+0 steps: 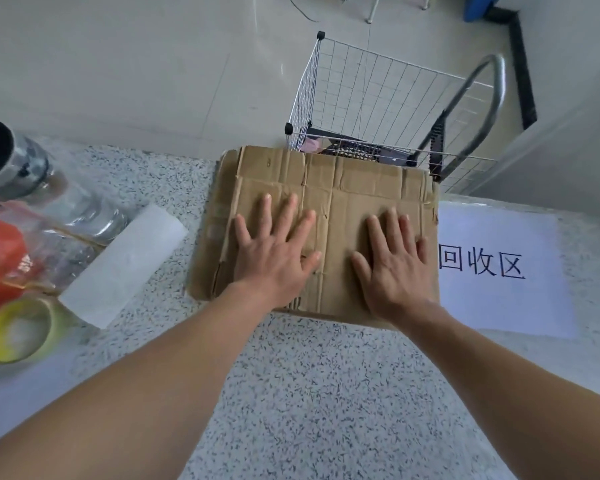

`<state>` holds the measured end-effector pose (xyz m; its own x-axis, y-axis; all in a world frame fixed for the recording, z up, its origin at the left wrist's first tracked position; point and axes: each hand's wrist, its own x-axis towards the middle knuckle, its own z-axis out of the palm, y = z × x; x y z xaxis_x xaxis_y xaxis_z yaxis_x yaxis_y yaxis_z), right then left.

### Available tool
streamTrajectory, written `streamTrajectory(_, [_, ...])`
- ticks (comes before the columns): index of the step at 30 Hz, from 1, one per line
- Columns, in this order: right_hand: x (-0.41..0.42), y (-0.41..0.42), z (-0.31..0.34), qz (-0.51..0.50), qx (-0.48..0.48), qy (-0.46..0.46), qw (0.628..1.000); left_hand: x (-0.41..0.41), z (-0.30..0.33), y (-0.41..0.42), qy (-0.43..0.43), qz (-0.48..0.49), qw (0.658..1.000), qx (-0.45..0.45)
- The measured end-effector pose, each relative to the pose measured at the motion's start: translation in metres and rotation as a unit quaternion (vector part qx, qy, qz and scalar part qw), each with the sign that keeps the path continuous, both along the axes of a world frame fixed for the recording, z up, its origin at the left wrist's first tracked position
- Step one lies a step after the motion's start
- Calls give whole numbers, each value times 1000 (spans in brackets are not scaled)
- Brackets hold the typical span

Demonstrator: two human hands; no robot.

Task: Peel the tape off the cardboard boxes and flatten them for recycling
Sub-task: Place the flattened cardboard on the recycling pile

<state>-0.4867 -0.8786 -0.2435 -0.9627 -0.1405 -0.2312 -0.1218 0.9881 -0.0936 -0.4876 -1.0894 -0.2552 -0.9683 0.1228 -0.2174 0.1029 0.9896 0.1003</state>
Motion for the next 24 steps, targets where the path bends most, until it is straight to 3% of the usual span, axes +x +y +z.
streamTrajectory(8, [-14, 9, 19, 7, -80, -74, 994, -7, 29, 7, -85, 9, 996, -11])
streamTrajectory(13, [17, 37, 64, -71, -187, -14, 980, 9, 65, 43, -26, 27, 998, 46])
streamTrajectory(24, [193, 214, 116, -194, -159, 95, 963, 143, 137, 243, 12, -167, 978, 128])
